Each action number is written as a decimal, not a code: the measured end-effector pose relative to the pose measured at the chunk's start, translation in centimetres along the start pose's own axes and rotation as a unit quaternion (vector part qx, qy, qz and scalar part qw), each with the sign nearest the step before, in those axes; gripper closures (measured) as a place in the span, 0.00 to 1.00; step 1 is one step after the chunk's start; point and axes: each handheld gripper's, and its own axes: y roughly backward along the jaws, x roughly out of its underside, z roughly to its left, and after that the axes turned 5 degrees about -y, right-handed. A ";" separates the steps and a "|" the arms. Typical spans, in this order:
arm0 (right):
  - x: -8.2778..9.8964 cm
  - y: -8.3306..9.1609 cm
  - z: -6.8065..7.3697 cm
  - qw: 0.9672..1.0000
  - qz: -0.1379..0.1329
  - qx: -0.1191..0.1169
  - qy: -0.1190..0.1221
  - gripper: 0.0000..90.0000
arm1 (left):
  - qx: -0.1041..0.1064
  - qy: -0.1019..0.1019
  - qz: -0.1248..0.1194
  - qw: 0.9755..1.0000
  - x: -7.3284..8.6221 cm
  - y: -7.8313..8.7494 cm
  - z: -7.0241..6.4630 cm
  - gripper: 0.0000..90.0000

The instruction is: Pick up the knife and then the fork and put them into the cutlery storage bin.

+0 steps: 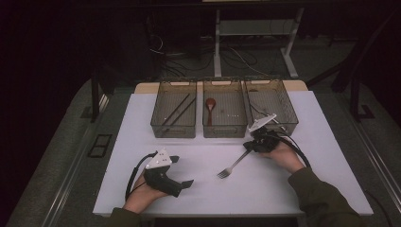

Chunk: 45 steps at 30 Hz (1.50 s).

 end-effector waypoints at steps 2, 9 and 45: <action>0.0 0.0 0.0 1.000 0.001 0.001 0.001 0.99 | 0.000 0.001 -0.002 1.000 0.0 0.0 0.0 0.00; 0.2 0.3 0.1 1.000 0.008 0.002 0.002 0.99 | 0.001 0.001 -0.002 1.000 0.0 0.0 0.0 0.00; 5.5 4.5 3.5 0.994 0.071 -0.062 0.053 0.99 | 0.006 0.000 -0.003 1.000 -0.1 -0.1 -0.2 0.00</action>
